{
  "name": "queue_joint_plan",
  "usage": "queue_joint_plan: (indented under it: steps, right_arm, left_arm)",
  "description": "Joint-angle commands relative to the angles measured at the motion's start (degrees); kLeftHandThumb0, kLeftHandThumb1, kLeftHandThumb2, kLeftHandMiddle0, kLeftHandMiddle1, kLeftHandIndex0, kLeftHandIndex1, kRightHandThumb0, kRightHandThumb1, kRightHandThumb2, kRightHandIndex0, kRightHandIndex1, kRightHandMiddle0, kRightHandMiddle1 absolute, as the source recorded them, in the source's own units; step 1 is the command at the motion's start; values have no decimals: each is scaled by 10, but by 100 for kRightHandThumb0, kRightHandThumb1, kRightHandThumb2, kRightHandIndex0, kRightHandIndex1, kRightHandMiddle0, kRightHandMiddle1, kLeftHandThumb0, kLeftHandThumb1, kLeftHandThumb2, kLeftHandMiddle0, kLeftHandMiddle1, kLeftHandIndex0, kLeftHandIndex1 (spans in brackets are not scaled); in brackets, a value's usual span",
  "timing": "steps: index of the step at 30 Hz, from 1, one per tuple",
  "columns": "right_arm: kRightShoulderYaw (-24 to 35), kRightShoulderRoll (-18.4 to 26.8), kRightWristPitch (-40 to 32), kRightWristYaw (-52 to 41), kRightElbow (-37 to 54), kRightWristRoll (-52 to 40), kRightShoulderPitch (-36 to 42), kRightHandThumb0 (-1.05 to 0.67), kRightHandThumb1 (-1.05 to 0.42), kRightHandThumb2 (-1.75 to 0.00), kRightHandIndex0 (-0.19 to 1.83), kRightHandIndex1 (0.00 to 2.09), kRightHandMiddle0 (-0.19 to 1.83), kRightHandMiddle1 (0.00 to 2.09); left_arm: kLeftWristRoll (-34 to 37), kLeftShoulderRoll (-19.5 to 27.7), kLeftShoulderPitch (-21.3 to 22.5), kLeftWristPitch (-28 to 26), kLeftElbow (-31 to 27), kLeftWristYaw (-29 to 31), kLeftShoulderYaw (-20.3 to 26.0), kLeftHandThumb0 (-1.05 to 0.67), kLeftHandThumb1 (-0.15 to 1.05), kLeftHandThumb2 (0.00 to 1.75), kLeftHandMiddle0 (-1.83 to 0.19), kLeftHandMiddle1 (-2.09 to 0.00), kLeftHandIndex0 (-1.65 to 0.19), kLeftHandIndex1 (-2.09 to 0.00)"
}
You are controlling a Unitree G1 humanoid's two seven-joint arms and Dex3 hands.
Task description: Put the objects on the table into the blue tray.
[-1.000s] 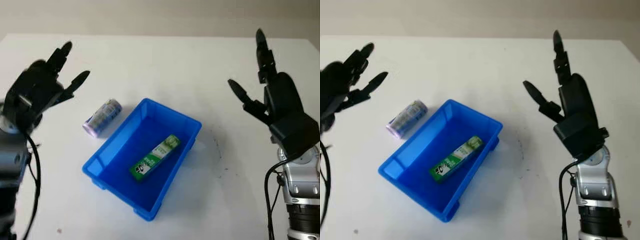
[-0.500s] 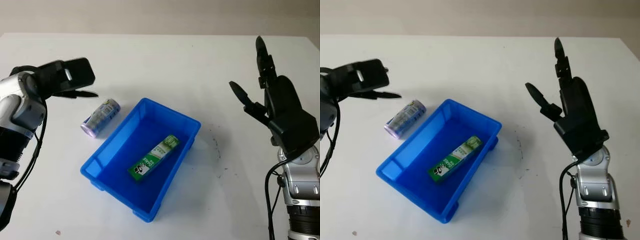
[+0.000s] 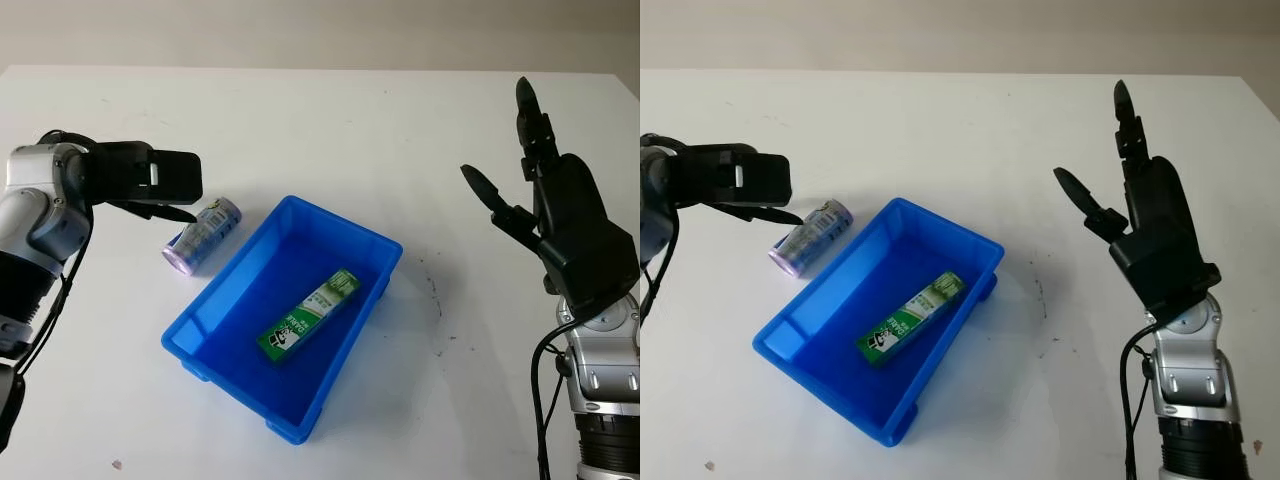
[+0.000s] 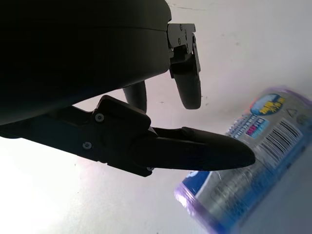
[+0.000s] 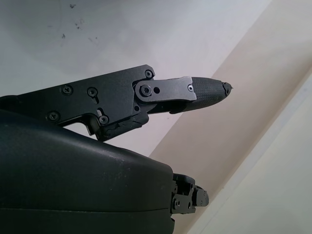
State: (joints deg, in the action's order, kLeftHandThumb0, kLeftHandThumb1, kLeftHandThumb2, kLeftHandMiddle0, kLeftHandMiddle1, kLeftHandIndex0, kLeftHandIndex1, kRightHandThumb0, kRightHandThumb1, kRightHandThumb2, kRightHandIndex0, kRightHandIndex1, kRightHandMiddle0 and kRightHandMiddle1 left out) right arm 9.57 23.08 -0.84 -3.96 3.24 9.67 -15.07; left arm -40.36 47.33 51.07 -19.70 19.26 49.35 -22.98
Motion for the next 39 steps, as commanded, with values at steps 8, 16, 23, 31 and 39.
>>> queue_joint_plan:
  steps: [8,16,23,31,39]
  right_arm:
    - [-5,-1,2,7,5,12,4,-72,-105,-27,-2,6,-3,6]
    - [-7,-3,-3,9,11,16,7,-71,-105,-26,0,6,-2,6]
    - [-5,-3,-2,8,17,11,12,-71,-105,-26,-1,6,-2,6]
    - [-2,-1,3,6,19,6,17,-74,-105,-26,1,6,-1,6]
    - [-1,-4,-11,-3,36,-4,23,-75,-105,-25,1,6,-1,6]
  left_arm:
    - [12,17,-16,-29,-65,24,45,-91,105,71,19,-177,19,-125]
    - [17,16,-15,-5,-64,13,44,-90,105,70,19,-207,19,-167]
    - [-8,8,-21,32,-41,-8,29,-88,105,66,7,-106,15,-117]
    - [-26,-8,-26,40,-7,-34,23,-92,105,57,19,-198,18,-194]
    - [-68,-33,-13,75,55,-20,-30,-98,105,50,-9,-94,-13,-75]
